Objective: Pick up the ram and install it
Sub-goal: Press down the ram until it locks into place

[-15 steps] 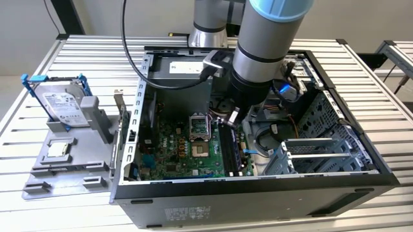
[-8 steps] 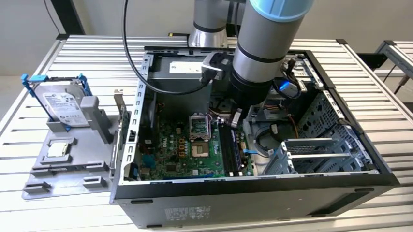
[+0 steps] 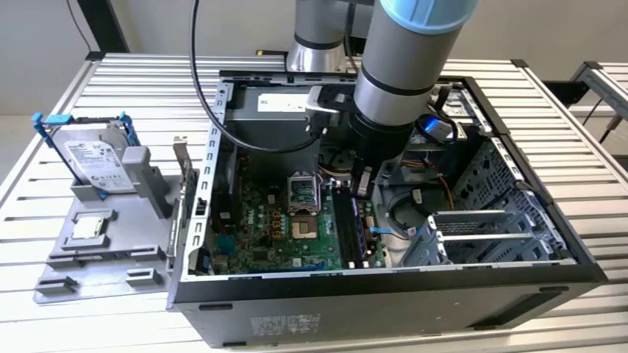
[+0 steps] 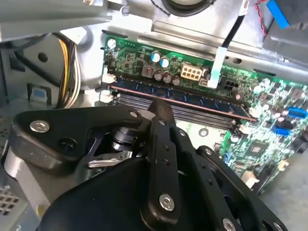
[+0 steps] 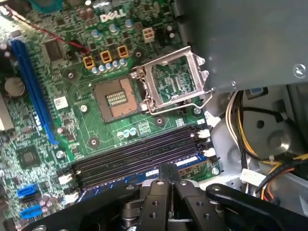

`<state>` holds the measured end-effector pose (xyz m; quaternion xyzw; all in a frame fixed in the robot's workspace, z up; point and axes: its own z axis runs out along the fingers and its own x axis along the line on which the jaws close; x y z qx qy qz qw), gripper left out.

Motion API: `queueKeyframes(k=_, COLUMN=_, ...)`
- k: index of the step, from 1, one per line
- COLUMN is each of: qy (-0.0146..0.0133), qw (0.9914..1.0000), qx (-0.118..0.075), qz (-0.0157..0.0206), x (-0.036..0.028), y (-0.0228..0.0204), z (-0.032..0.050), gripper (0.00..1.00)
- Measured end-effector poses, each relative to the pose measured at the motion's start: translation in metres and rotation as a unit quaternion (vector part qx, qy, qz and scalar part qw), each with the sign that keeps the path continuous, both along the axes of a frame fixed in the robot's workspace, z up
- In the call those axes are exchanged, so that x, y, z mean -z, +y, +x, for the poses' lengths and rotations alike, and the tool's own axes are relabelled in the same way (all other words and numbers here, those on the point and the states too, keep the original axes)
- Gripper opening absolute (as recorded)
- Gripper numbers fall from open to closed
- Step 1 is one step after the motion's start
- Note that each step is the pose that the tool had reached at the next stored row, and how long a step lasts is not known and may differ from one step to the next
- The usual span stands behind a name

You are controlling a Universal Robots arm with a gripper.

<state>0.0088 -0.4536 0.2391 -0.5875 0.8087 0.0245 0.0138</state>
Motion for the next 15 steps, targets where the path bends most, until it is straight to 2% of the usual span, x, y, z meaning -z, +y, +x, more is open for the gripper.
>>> queueKeyframes(k=3, qy=-0.0002, qw=0.99969, qx=-0.025, qz=0.0001, x=0.0007, y=0.0, z=0.0, gripper=0.0)
queueKeyframes(k=8, qy=-0.0027, qw=0.99803, qx=-0.063, qz=-0.0001, x=0.0026, y=-0.0002, z=0.0001, gripper=0.0)
queueKeyframes(k=10, qy=-0.0039, qw=0.99768, qx=-0.068, qz=-0.0001, x=0.0034, y=-0.0017, z=0.0003, gripper=0.0)
queueKeyframes(k=13, qy=-0.004, qw=0.99742, qx=-0.072, qz=-0.0001, x=0.0054, y=-0.0051, z=0.0011, gripper=0.0)
queueKeyframes(k=15, qy=-0.0043, qw=0.99691, qx=-0.078, qz=0.0, x=0.0072, y=-0.0057, z=0.0015, gripper=0.0)
